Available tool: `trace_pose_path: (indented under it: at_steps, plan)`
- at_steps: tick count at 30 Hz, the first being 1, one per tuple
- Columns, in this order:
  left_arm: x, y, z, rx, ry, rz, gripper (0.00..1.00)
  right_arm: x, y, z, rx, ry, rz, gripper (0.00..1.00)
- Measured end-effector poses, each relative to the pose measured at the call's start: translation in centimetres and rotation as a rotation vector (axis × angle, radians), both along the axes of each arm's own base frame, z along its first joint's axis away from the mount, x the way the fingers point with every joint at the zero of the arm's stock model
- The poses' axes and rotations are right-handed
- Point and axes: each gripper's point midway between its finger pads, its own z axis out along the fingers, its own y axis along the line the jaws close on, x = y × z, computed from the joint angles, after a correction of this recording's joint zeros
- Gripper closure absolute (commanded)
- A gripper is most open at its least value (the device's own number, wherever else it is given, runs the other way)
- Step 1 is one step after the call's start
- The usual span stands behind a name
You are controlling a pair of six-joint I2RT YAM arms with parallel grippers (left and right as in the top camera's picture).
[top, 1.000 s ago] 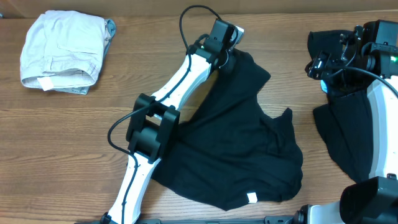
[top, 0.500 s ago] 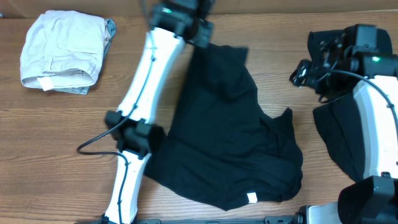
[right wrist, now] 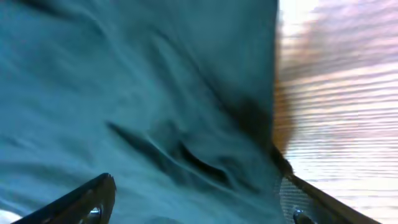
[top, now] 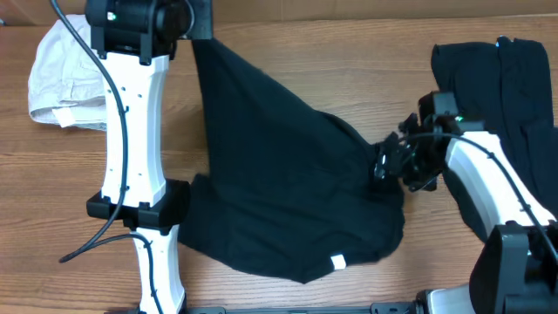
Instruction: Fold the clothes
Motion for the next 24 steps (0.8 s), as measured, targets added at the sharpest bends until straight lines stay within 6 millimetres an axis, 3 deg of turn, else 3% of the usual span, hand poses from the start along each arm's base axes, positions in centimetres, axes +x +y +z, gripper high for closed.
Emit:
trace_pose_path:
  at_steps: [3,6,10,14,21,24]
  plan:
    - [0.0,1.1,-0.2,0.011,0.008,0.041,0.96,-0.8,0.2,-1.7,-0.006,0.008,0.001,0.10]
    - [0.0,1.8,-0.2,0.018,0.008,0.066,0.96,-0.7,-0.1,-3.0,-0.025,-0.010,-0.015,0.18]
    - [0.0,2.4,-0.2,0.028,0.010,0.081,0.96,-0.6,-0.3,-3.9,-0.036,-0.030,-0.030,0.51]
    - [0.0,2.6,-0.2,0.035,0.010,0.089,0.96,-0.4,-0.2,-4.3,-0.031,-0.043,-0.038,0.96]
    - [-0.4,2.8,-0.5,0.042,0.026,0.092,0.96,2.5,0.2,-3.6,0.005,-0.159,-0.062,0.96]
    - [-1.1,2.9,-1.1,0.040,0.062,0.103,0.96,5.7,-0.3,-1.9,0.017,-0.266,-0.083,0.96]
